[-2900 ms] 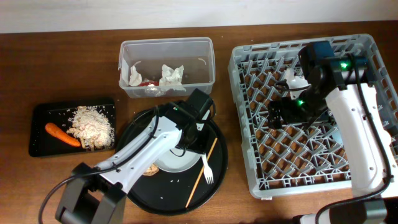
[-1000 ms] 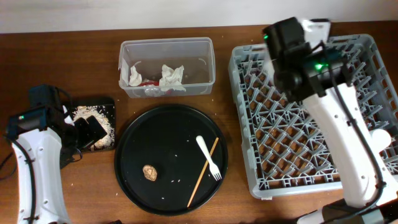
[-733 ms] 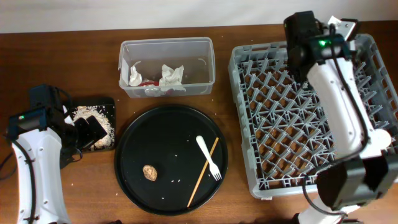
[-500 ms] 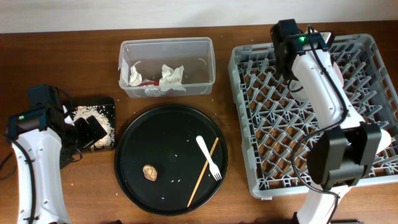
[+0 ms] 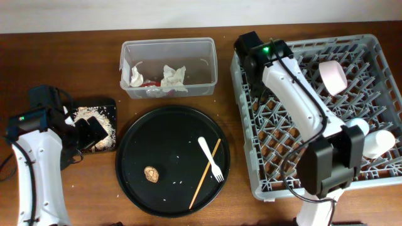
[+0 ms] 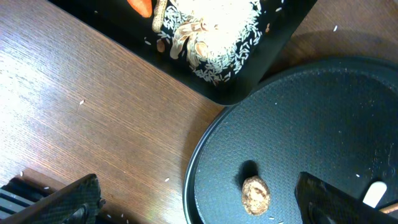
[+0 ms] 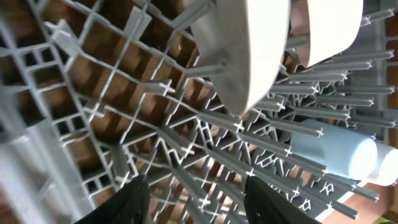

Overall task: Sort waste into correct bins and load items into the dishwasher rack
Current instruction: 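Grasp the mushroom with the left gripper and drop it on the black tray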

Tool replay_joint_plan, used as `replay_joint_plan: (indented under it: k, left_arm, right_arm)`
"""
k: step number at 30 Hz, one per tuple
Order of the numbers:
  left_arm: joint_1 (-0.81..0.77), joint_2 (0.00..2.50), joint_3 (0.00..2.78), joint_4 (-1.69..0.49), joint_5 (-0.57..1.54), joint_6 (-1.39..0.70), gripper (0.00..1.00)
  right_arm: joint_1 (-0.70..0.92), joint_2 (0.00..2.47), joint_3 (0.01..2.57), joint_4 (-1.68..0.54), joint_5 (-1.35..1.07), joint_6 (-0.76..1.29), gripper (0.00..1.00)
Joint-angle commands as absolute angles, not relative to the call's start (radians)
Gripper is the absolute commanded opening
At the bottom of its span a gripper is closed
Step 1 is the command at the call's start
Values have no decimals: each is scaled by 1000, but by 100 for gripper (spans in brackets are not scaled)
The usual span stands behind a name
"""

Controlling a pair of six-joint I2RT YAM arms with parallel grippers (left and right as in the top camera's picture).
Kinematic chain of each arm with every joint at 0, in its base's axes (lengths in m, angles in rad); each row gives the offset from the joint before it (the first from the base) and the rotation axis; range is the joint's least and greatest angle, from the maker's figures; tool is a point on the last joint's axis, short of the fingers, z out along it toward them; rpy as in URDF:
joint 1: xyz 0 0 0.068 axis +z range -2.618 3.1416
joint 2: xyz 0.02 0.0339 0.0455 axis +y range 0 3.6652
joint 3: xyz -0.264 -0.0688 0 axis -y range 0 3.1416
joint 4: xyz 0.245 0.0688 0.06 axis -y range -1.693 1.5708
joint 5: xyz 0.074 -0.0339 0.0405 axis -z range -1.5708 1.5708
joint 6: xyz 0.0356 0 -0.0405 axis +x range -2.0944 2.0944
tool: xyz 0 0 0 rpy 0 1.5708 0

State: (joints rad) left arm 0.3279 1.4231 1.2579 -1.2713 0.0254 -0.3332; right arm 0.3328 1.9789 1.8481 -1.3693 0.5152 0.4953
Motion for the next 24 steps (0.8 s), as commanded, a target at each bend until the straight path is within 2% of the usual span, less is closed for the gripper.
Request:
replay_joint_plan:
  k: [1,2,3,6,8,11,16,19,24]
  left_arm:
    - [333,1409,1261,-1270,22,-324,99]
    - [333,1409,1261,-1271,22,-325,99]
    - [332,1409,1261,-1274,25,-324,99]
    - [287,1409,1253,-1274,65,-309,99]
    - [194,1409,1209,-1278,70,-310,99]
    - [61,1409,1080,-1260,207,-365,99]
    - [-128,1409,805,-1005,270,-459,100]
    - [-154,1410,713,-848,257,-492,99]
    - [-154,1460,699,-805,220,-512,99]
  right_arm:
    - [332,1789,1847,-1385,428,506,55]
    - [332,1718,1847,-1394,386,506,60]
    - [332,1643,1847,-1396,286,435,69]
    - [335,1559,1847,-1477,23,293,71]
    - [336,1562,1842,-1542,12,292,73]
    - [334,1562,1842,-1543,15,292,74]
    - [334,1562,1842,-1546,15,292,74]
    - [334,1562,1842,-1552,14,292,74]
    - [334,1562,1842,-1556,14,292,74]
